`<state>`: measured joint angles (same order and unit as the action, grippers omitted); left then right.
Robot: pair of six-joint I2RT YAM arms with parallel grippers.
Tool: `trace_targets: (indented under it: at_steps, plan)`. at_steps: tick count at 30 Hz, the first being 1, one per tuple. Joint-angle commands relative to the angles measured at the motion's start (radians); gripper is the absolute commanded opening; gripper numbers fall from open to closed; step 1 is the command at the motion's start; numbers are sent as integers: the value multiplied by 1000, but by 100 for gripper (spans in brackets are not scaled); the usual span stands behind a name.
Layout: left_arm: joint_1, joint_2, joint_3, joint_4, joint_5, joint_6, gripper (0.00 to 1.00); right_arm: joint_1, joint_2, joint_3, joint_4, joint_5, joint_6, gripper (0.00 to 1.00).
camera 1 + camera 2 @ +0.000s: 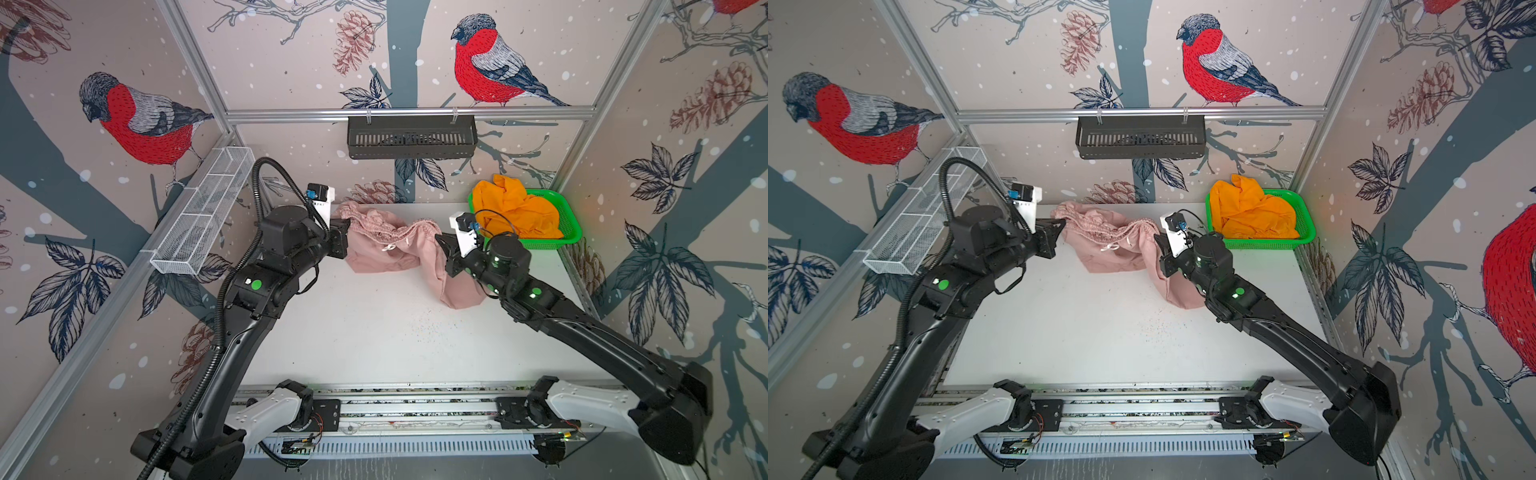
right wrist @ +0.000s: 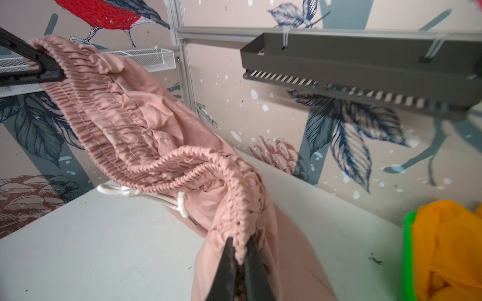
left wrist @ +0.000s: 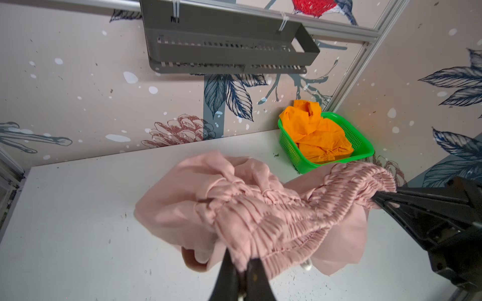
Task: Fold and stack the shorts
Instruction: 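Lift the waistband with both grippers and spread it apart, shaking the shorts out, then lay the shorts flat on the table and open both grippers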
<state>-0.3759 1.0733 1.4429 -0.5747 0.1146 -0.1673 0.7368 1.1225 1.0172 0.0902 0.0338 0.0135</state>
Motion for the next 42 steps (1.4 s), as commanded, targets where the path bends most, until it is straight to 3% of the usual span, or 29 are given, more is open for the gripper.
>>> trace_targets:
  at_steps: [1,7,12,17,22,27,29,31,35,39,42]
  plan:
    - [2,-4,92,-123,46,22,0,9,-51,90,-143,83,-83,0]
    - [2,-20,309,-254,75,64,0,52,-70,304,-270,108,-168,0]
    - [2,-38,455,-339,73,92,0,64,-49,487,-403,53,-204,0]
    - [2,-45,476,-399,82,101,0,97,-65,604,-501,14,-191,0]
    - [1,-55,498,-435,-6,86,0,114,-103,623,-538,8,-149,0]
    - [0,13,452,-417,-200,81,0,102,-92,471,-422,140,-196,0]
    - [1,68,409,-375,-252,88,0,58,-72,409,-350,129,-213,0]
    - [8,133,370,-320,-282,98,0,-36,-42,366,-293,29,-196,0]
    - [96,289,326,-208,-168,101,0,-235,31,242,-123,-153,-155,0]
    - [151,426,238,-19,-128,104,0,-316,174,106,134,-233,-143,0]
    - [158,561,234,66,-123,117,0,-359,332,92,281,-304,-117,0]
